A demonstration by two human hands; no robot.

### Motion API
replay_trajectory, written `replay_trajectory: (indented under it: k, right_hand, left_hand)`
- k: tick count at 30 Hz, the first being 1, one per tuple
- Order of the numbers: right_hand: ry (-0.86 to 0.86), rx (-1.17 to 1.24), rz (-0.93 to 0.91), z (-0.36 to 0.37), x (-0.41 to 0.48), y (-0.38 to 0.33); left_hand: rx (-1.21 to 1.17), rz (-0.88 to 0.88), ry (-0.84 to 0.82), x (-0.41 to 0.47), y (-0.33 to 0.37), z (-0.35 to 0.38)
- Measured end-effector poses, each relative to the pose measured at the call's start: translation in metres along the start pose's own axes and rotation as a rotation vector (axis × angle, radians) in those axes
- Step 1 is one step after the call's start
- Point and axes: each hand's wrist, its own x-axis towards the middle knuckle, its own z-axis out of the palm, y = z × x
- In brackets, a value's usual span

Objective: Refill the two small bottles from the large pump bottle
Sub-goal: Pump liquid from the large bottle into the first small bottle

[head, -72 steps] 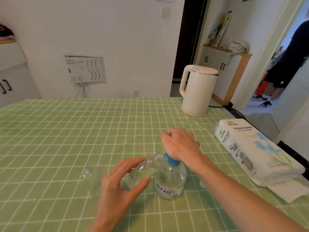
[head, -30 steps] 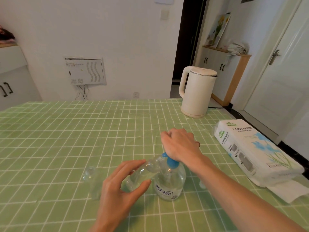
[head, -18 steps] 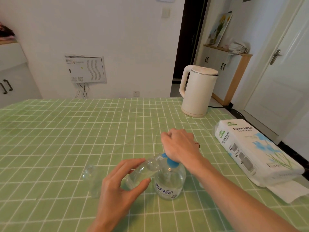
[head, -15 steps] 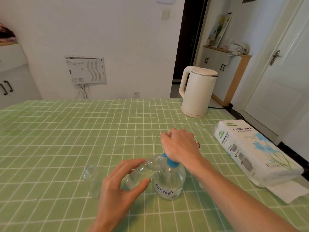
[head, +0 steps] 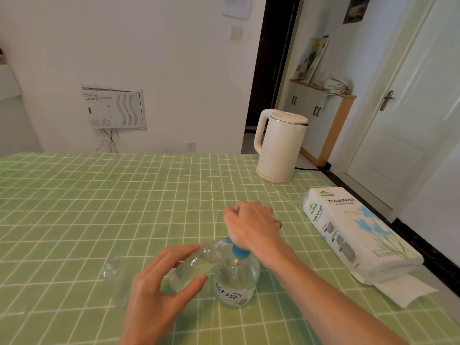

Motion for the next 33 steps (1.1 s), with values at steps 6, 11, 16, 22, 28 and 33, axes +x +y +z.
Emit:
replay_trajectory:
  k: [6,11,16,22,28,33]
  right_hand:
    - [0.037,-0.027,-0.044,-0.0056,-0.0015,-0.0031]
    - [0.034,0.008,-0.052,-0.0015,-0.0027,-0.0022]
    - [0.036,-0.017,-0.05,-0.0002,-0.004,-0.0024]
    - [0.047,-0.039,-0.04,-0.0054,-0.0037,-0.003]
    - [0.047,-0.005,-0.037,-0.0025,-0.003,-0.0016]
    - [0.036,-0.026,-0.028,-0.001,-0.0036,-0.0032]
  left_hand:
    - [-0.004,0.007,0.0,-0.0009,-0.001,0.0012]
    - [-0.008,-0.013,0.006,-0.0003,-0.0014,-0.0007]
    - [-0.009,-0.016,-0.008,-0.0001,-0.0008,-0.0013]
    - [0.0,-0.004,-0.01,-0.0003,-0.0015,-0.0017]
    - [0.004,0.0,-0.01,0.0,-0.0031,-0.0012]
    - [0.008,-0.005,-0.018,-0.0014,-0.0061,-0.0017]
